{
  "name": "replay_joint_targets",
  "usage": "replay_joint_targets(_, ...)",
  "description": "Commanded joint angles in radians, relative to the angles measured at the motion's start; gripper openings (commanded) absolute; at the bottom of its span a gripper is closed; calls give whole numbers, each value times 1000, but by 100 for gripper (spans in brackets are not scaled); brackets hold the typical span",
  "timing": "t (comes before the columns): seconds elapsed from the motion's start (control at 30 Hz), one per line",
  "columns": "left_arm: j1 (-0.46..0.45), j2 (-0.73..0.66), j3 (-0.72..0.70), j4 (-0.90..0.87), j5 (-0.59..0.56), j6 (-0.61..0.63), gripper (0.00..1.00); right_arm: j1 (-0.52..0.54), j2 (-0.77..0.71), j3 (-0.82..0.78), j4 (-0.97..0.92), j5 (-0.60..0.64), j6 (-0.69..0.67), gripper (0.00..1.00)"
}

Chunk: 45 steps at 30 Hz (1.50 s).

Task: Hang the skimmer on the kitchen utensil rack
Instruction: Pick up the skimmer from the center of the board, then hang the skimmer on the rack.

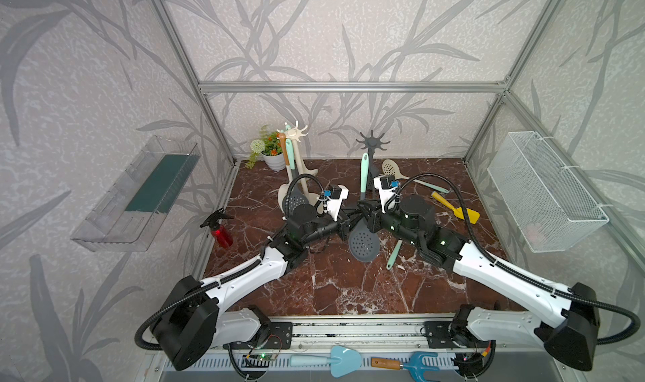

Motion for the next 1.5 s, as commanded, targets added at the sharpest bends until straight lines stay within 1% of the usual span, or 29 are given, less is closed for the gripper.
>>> replay_joint_targets(0.0,45,-43,-25,9,39,-29,0,13,-31,46,25,-12,-43,34)
replay_joint_targets(0.07,89,-77,-39,-4,80,-42,0,13,-51,46,2,-14,-69,41)
replay_joint_targets(0.17,159,-133,-69,-11,148,-58,0,12,-103,13,1,-11,-101,48)
replay_joint_targets(0.27,230,-175,-81,-15,227,-85,0,13,-148,-16,-2,-20,-136,51)
replay_joint_targets(0.37,306,-194,-86,22,306,-135,0,12,-172,-34,-9,-35,-161,52)
replay_joint_targets(0.5,405,-199,-91,108,388,-222,0,13,-175,-46,-14,-55,-193,52)
replay_joint_targets(0.57,434,-191,-82,123,428,-244,0,11,-169,-41,-26,-58,-205,52)
replay_joint_targets(0.7,466,-176,-83,147,447,-269,0,10,-156,-36,-23,-72,-219,52)
replay_joint_targets(0.83,502,-154,-102,232,449,-332,0,5,-140,-26,-16,-84,-226,52)
replay_joint_targets(0.97,527,-142,-119,269,452,-363,0,0,-127,-22,-4,-93,-222,52)
replay_joint_targets(1.07,534,-133,-125,234,449,-347,0,-3,-120,-23,6,-99,-218,53)
replay_joint_targets(1.17,537,-111,-124,247,439,-355,0,-4,-114,-22,14,-103,-216,53)
replay_joint_targets(1.47,546,-58,-84,190,420,-343,0,-14,-109,-21,23,-112,-215,52)
